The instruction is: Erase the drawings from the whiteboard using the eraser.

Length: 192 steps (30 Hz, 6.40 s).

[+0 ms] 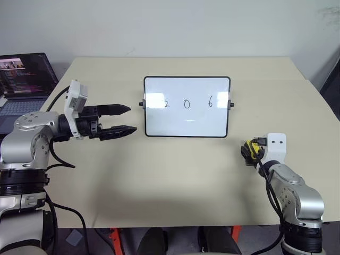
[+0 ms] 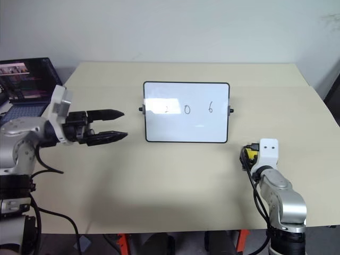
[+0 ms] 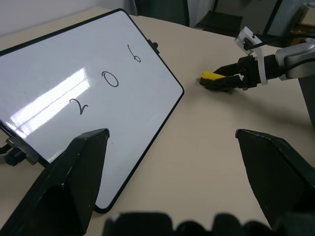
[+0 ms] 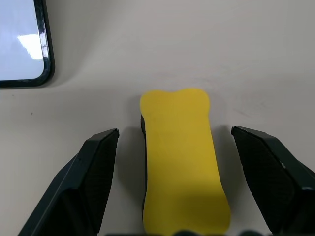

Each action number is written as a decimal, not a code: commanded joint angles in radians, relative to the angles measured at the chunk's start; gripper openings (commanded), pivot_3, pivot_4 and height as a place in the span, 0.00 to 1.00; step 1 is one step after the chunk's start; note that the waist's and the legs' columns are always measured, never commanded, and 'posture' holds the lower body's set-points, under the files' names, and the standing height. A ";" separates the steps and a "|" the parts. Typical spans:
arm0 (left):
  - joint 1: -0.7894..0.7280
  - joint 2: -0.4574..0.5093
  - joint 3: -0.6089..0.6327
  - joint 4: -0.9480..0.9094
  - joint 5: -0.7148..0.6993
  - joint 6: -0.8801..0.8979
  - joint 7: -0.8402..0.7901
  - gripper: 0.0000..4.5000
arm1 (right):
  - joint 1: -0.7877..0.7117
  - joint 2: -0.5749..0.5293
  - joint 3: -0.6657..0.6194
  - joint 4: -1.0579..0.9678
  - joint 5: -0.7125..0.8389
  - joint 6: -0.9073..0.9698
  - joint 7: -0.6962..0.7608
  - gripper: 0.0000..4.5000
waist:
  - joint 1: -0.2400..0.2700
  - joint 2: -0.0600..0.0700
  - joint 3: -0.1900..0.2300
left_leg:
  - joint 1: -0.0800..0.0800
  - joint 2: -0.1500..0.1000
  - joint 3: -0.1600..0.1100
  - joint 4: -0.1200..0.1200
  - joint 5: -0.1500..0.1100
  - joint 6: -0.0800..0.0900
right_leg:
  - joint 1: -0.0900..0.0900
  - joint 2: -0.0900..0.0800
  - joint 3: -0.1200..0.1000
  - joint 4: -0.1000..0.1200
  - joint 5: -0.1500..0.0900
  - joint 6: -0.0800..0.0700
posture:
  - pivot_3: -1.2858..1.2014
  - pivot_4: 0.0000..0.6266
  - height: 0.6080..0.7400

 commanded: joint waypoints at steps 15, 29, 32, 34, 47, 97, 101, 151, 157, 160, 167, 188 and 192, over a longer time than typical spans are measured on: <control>-0.016 0.015 0.030 -0.026 -0.005 -0.008 0.004 1.00 | -0.026 -0.007 -0.030 -0.003 -0.002 -0.014 -0.006 0.88 | 0.000 0.000 0.000 | 0.000 0.000 0.000 0.000 0.000 0.000 | 0.000 0.000 0.000 0.000 0.000 0.000 | 0.52 0.24 1.00; -0.019 0.012 0.026 -0.036 -0.008 -0.003 0.008 1.00 | -0.030 -0.008 -0.044 -0.002 0.000 -0.010 -0.016 0.88 | 0.000 0.000 0.000 | 0.000 0.000 0.000 0.000 0.000 0.000 | 0.000 0.000 0.000 0.000 0.000 0.000 | 0.52 0.24 1.00; -0.021 0.011 0.025 -0.037 -0.008 -0.001 0.012 1.00 | -0.026 -0.005 -0.041 -0.006 0.002 -0.007 -0.017 0.88 | 0.000 0.000 0.000 | 0.000 0.000 0.000 0.000 0.000 0.000 | 0.000 0.000 0.000 0.000 0.000 0.000 | 0.52 0.24 1.00; -0.023 0.011 0.024 -0.037 -0.008 -0.001 0.014 1.00 | -0.025 -0.003 -0.040 -0.008 0.003 -0.007 -0.017 0.88 | 0.000 0.000 0.000 | 0.000 0.000 0.000 0.000 0.000 0.000 | 0.000 0.000 0.000 0.000 0.000 0.000 | 0.52 0.24 1.00; -0.029 0.016 0.025 -0.033 -0.006 -0.004 0.018 1.00 | -0.029 0.000 -0.037 -0.001 0.006 -0.014 -0.014 0.28 | 0.000 0.000 0.000 | 0.000 0.000 0.000 0.000 0.000 0.000 | 0.000 0.000 0.000 0.000 0.000 0.000 | 0.52 0.24 1.00; 0.139 0.065 0.158 -0.239 -0.076 0.077 0.114 1.00 | -0.515 0.024 0.285 0.675 -0.200 -0.676 0.222 0.28 | -0.024 -0.002 -0.001 | -0.011 0.001 0.006 0.004 0.000 0.000 | -0.016 -0.001 0.005 0.010 0.001 0.000 | 0.52 0.24 1.00; 0.154 0.066 0.168 -0.254 -0.081 0.083 0.121 1.00 | -0.440 0.012 0.304 0.580 -0.220 -0.603 0.225 0.28 | -0.024 -0.002 -0.001 | -0.010 0.001 0.006 0.006 0.000 0.000 | -0.016 -0.001 0.006 0.013 0.001 0.000 | 0.52 0.24 1.00; 0.174 0.078 0.177 -0.261 -0.090 0.083 0.145 1.00 | -0.565 0.059 0.304 0.797 -0.287 -0.736 0.181 0.28 | -0.027 -0.004 -0.001 | -0.010 0.001 0.005 0.014 0.000 0.000 | -0.014 0.000 0.005 0.018 0.001 -0.001 | 0.52 0.24 1.00; 0.169 0.078 0.171 -0.262 -0.093 0.083 0.151 1.00 | -0.422 0.029 0.332 0.625 -0.294 -0.616 0.217 0.28 | -0.024 -0.004 -0.001 | -0.010 0.001 0.004 0.014 0.000 0.001 | -0.014 0.000 0.005 0.017 0.001 -0.001 | 0.52 0.24 1.00; 0.170 0.077 0.168 -0.257 -0.093 0.080 0.149 1.00 | -0.362 0.011 0.341 0.555 -0.296 -0.572 0.230 0.28 | -0.023 -0.005 -0.002 | -0.009 0.001 0.004 0.014 0.000 0.001 | -0.014 -0.001 0.005 0.017 0.001 0.000 | 0.52 0.24 1.00; 0.161 0.072 0.160 -0.240 -0.087 0.069 0.144 1.00 | -0.347 -0.011 0.320 0.495 -0.282 -0.545 0.227 0.28 | -0.023 -0.005 -0.002 | -0.007 0.001 0.004 0.014 0.000 0.001 | -0.012 0.000 0.005 0.018 0.001 0.000 | 0.52 0.24 1.00; 0.158 0.051 0.143 -0.219 -0.075 0.027 0.129 1.00 | -0.527 0.062 0.277 0.598 -0.261 -0.678 0.172 0.28 | -0.024 -0.005 -0.001 | -0.011 0.001 0.004 0.013 0.000 0.001 | -0.015 0.000 0.005 0.016 0.001 0.000 | 0.52 0.24 1.00; 0.161 0.053 0.146 -0.222 -0.078 0.026 0.128 1.00 | -0.558 0.060 0.290 0.719 -0.289 -0.743 0.156 0.28 | -0.025 -0.005 0.000 | -0.011 0.001 0.004 0.013 0.000 0.001 | -0.015 0.000 0.005 0.016 0.001 0.000 | 0.52 0.24 1.00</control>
